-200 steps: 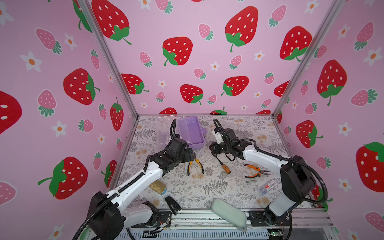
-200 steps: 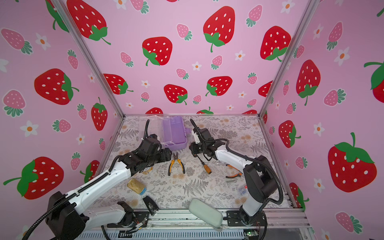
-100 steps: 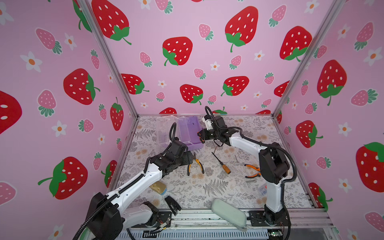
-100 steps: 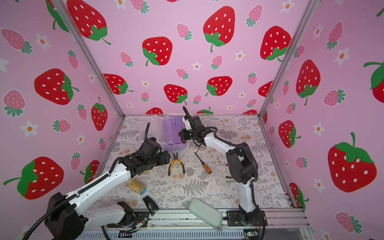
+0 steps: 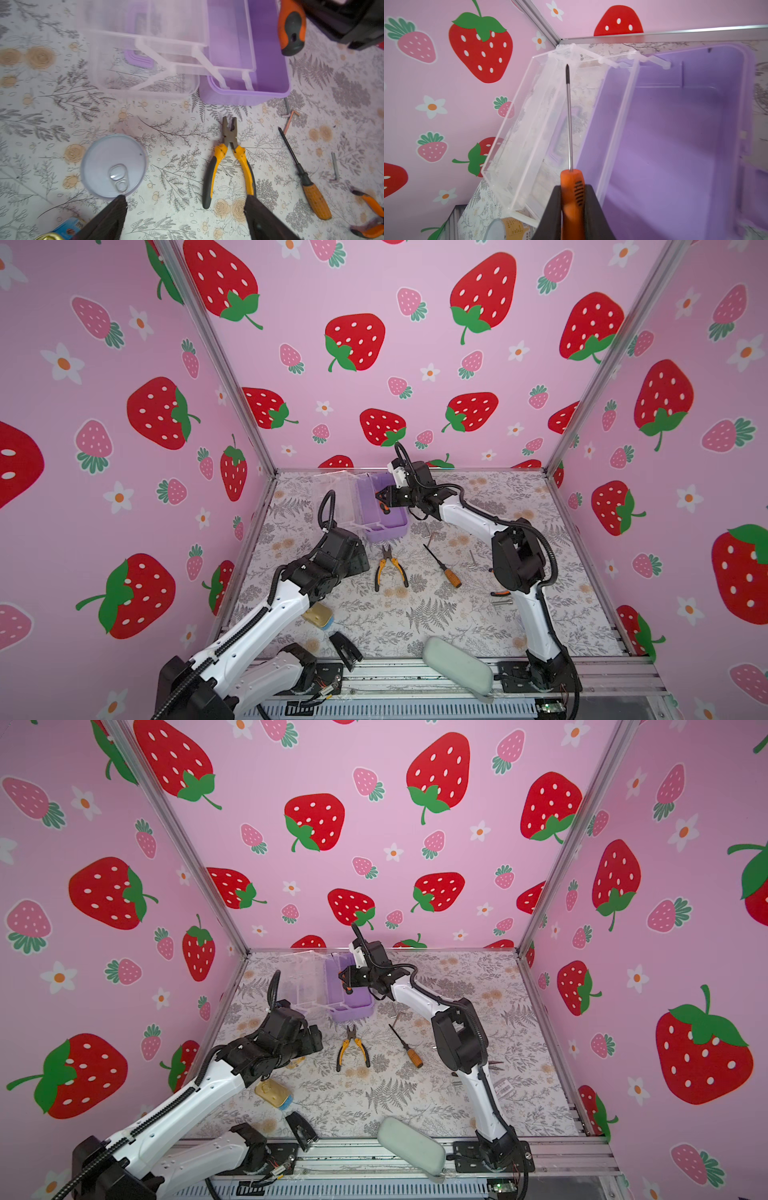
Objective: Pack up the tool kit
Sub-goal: 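Carry the screwdriver into the clear tray and open the right gripper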
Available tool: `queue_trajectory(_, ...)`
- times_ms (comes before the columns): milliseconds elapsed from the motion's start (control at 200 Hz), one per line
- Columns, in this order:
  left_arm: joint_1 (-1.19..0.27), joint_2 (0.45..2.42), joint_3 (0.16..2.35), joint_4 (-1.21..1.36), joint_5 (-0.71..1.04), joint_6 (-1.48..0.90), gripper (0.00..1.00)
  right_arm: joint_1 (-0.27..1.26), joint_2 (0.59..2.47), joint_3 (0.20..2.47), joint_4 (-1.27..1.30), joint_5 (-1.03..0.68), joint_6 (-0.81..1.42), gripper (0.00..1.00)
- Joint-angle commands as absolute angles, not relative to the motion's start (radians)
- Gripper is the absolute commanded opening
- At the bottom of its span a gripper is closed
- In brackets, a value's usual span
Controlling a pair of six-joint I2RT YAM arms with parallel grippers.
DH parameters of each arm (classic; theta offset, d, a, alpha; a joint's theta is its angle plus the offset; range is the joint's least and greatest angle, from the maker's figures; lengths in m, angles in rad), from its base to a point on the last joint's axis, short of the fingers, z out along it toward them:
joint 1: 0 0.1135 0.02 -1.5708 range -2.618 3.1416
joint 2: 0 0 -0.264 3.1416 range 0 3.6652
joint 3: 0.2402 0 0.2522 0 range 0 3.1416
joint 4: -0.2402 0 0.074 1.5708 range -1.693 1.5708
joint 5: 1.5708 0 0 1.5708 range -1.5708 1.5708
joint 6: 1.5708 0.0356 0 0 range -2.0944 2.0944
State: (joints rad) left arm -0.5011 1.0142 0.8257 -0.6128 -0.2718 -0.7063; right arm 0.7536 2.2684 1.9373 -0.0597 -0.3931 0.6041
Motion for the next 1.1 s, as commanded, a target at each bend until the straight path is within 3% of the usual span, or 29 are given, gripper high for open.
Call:
queue_trajectory(0,-0.443,0.968,0.8,-0.685,-0.32,-0.757,0.93,0.778,2.323,2.008,-0.051,-0.418,0.647,0.0)
queue_trajectory(350,-0.352,0.909,0.76,-0.668,-0.26,-0.755,0.93,0.82,2.441,2.133,-0.047,-0.353,0.747,0.0)
queue_trajectory(530,-0.349,0.929,0.76,-0.652,-0.228,-0.742,0.93,0.827,2.469,2.154,-0.026,-0.363,0.782,0.27)
queue_trajectory(690,-0.347,0.957,0.76,-0.653,-0.208,-0.735,0.92,0.831,2.477,2.157,-0.008,-0.368,0.805,0.39)
queue_trajectory(945,-0.35,0.998,0.749,-0.595,-0.132,-0.704,0.92,0.833,2.414,2.145,-0.027,-0.369,0.741,0.41)
queue_trajectory(1095,-0.391,1.071,0.754,-0.517,-0.07,-0.672,0.91,0.833,2.206,1.921,-0.03,-0.215,0.594,0.41)
